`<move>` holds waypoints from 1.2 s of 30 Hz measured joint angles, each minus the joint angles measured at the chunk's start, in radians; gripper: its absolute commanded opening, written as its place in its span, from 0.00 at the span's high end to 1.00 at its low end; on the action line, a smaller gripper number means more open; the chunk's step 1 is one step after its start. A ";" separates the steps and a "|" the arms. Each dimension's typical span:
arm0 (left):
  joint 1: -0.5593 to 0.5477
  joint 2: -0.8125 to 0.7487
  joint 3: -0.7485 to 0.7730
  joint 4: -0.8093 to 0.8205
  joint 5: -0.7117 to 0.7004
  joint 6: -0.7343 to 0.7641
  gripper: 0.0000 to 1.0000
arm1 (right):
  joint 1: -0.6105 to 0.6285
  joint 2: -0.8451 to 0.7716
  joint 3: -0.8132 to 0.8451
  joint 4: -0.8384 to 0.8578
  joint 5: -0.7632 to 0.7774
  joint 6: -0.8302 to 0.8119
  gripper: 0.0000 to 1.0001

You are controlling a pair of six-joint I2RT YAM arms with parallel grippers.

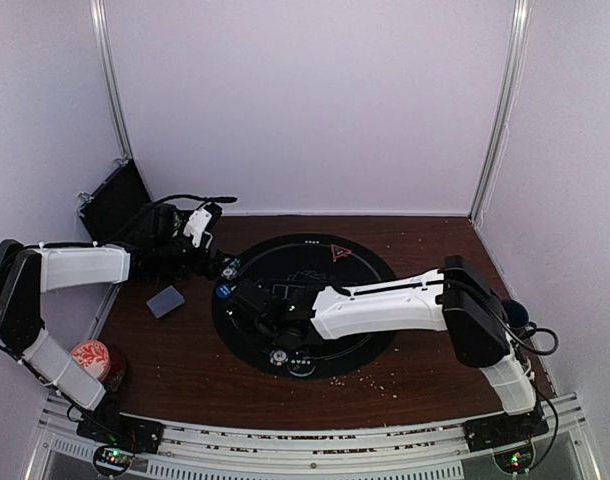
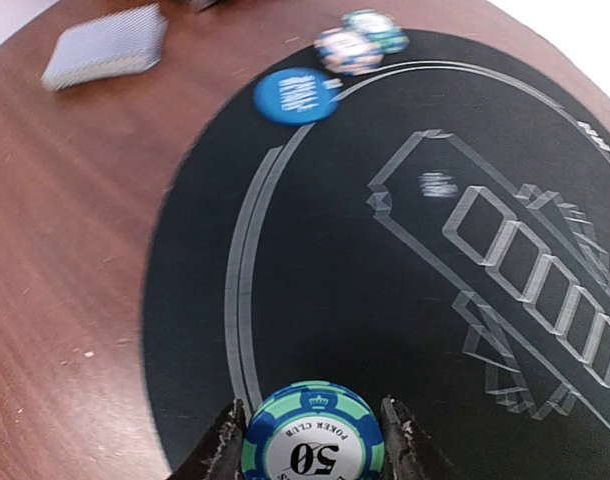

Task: Distribute texas hold em gaming equipment
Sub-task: Place the poker chips pile in the dealer area.

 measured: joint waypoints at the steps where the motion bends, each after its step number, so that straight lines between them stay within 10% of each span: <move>1: 0.001 0.000 -0.001 0.003 0.000 -0.002 0.02 | 0.006 0.016 0.014 0.001 -0.013 -0.010 0.63; 36: 0.002 0.000 -0.002 0.005 0.009 -0.008 0.02 | 0.059 0.041 -0.069 0.028 -0.147 -0.124 0.59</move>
